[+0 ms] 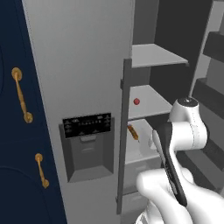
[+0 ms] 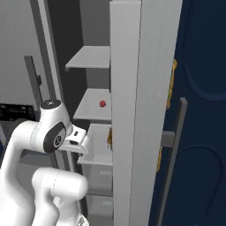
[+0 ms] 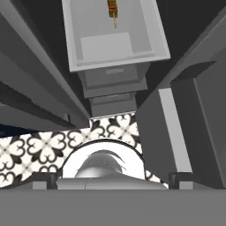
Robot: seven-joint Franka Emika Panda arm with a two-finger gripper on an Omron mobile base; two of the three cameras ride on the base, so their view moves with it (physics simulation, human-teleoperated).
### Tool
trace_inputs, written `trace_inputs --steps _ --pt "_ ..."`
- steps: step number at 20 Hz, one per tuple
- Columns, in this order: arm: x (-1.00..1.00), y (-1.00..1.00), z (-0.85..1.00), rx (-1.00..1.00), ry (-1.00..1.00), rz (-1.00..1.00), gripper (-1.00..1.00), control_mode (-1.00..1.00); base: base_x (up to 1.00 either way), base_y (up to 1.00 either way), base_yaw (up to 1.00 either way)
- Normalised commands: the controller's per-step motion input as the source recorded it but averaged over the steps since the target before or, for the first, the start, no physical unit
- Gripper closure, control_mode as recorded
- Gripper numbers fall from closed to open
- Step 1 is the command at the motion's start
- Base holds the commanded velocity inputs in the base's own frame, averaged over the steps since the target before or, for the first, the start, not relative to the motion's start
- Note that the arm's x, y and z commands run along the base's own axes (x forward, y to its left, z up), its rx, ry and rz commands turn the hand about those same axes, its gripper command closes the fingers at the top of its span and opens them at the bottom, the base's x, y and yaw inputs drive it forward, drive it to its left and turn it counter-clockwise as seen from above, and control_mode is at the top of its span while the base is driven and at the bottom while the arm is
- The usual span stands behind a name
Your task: Take the strawberry from the fridge and place it on top of the pancake, located on the dining counter.
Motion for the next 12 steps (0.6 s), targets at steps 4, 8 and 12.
trace_inputs --steps 4,8,12 --pt "0.0 0.0 0.0 0.0 0.0 0.0 -1.0 1.0 0.49 -0.13 0.04" --pt "0.0 0.0 0.0 0.0 0.0 0.0 -1.0 1.0 0.0 -0.09 0.03" --pt "0.0 0.0 0.0 0.0 0.0 0.0 -1.0 1.0 0.01 -0.26 0.02"
